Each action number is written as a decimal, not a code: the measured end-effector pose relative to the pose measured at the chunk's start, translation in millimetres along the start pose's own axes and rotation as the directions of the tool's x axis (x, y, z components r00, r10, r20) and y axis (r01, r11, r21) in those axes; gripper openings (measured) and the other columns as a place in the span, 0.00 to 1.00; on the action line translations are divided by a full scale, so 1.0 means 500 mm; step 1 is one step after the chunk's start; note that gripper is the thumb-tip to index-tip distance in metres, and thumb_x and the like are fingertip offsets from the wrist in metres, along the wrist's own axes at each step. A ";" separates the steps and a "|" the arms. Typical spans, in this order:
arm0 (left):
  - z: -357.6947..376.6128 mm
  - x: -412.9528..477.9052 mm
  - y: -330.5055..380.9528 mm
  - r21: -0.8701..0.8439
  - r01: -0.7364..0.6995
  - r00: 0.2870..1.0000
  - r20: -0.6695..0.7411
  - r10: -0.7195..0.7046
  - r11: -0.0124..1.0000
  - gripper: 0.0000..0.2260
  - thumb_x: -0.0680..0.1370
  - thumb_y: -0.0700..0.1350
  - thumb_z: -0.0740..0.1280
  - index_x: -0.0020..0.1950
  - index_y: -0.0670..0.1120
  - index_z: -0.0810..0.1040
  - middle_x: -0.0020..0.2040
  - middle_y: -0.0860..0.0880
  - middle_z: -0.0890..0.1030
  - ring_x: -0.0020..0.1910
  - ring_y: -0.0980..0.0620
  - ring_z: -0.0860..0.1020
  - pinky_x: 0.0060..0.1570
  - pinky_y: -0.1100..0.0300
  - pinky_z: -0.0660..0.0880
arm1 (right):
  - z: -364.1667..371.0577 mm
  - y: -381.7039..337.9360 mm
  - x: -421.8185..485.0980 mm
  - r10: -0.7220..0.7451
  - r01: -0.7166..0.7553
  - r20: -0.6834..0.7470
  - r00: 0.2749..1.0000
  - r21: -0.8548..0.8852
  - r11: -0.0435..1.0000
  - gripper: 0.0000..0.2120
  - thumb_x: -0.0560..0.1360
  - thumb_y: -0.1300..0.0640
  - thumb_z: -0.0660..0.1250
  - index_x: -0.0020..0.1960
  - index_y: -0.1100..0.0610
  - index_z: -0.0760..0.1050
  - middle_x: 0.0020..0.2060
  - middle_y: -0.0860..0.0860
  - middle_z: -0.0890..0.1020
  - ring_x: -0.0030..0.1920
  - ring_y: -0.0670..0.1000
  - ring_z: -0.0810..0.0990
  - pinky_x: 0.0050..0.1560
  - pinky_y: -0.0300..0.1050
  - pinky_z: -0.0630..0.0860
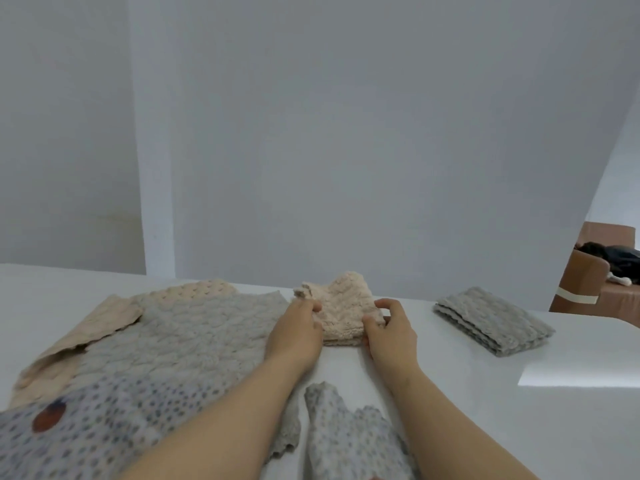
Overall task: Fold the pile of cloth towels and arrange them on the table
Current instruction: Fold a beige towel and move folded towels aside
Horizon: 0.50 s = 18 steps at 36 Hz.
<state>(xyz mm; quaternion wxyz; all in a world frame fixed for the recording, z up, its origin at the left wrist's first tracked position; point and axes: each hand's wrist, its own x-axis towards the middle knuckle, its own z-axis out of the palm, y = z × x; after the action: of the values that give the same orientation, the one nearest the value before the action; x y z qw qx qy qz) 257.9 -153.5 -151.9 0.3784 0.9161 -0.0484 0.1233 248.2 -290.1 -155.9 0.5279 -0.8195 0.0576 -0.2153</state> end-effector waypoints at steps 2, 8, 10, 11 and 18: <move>0.010 0.005 -0.001 0.099 -0.014 1.000 -0.012 0.015 0.995 0.16 0.80 0.42 0.53 0.68 0.49 0.67 0.68 0.52 0.68 0.64 0.49 0.70 0.60 0.56 0.67 | 0.005 0.000 0.007 -0.018 0.017 -0.006 1.000 -0.030 0.999 0.07 0.76 0.59 0.60 0.54 0.51 0.68 0.35 0.51 0.78 0.40 0.57 0.79 0.44 0.49 0.73; 0.009 0.024 -0.003 0.263 0.008 1.000 -0.002 -0.008 0.965 0.17 0.81 0.44 0.51 0.69 0.48 0.66 0.73 0.50 0.61 0.66 0.47 0.66 0.59 0.53 0.68 | 0.017 0.001 0.028 -0.097 0.087 -0.049 0.994 -0.169 0.982 0.03 0.76 0.60 0.59 0.48 0.56 0.65 0.46 0.55 0.73 0.39 0.52 0.71 0.39 0.45 0.65; 0.007 0.027 -0.004 0.281 0.016 1.000 -0.001 -0.016 0.960 0.16 0.81 0.45 0.51 0.68 0.48 0.68 0.73 0.50 0.59 0.66 0.47 0.65 0.58 0.53 0.68 | 0.020 0.002 0.036 -0.099 0.091 -0.031 0.995 -0.202 0.975 0.03 0.76 0.60 0.60 0.47 0.57 0.66 0.49 0.54 0.71 0.36 0.47 0.68 0.40 0.44 0.63; 0.006 0.029 -0.005 0.292 0.018 1.000 -0.002 -0.018 0.956 0.16 0.81 0.45 0.51 0.67 0.48 0.69 0.73 0.49 0.59 0.66 0.47 0.66 0.58 0.53 0.68 | 0.021 0.003 0.040 -0.096 0.091 -0.011 0.995 -0.218 0.972 0.02 0.76 0.60 0.60 0.47 0.57 0.67 0.50 0.53 0.70 0.36 0.45 0.67 0.41 0.43 0.62; 0.002 0.040 -0.014 0.386 0.068 0.998 -0.035 -0.059 0.920 0.17 0.81 0.48 0.50 0.67 0.50 0.69 0.65 0.47 0.66 0.64 0.46 0.64 0.61 0.54 0.64 | 0.023 0.004 0.056 -0.072 0.102 0.101 0.992 -0.333 0.938 0.09 0.78 0.56 0.59 0.55 0.56 0.74 0.57 0.51 0.72 0.44 0.46 0.69 0.44 0.38 0.62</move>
<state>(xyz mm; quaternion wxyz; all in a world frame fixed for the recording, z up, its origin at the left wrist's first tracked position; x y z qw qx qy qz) 278.8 -149.2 -151.8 0.1944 0.9724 0.0108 0.1284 278.5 -290.2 -153.8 0.3720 -0.9081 0.0342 -0.1891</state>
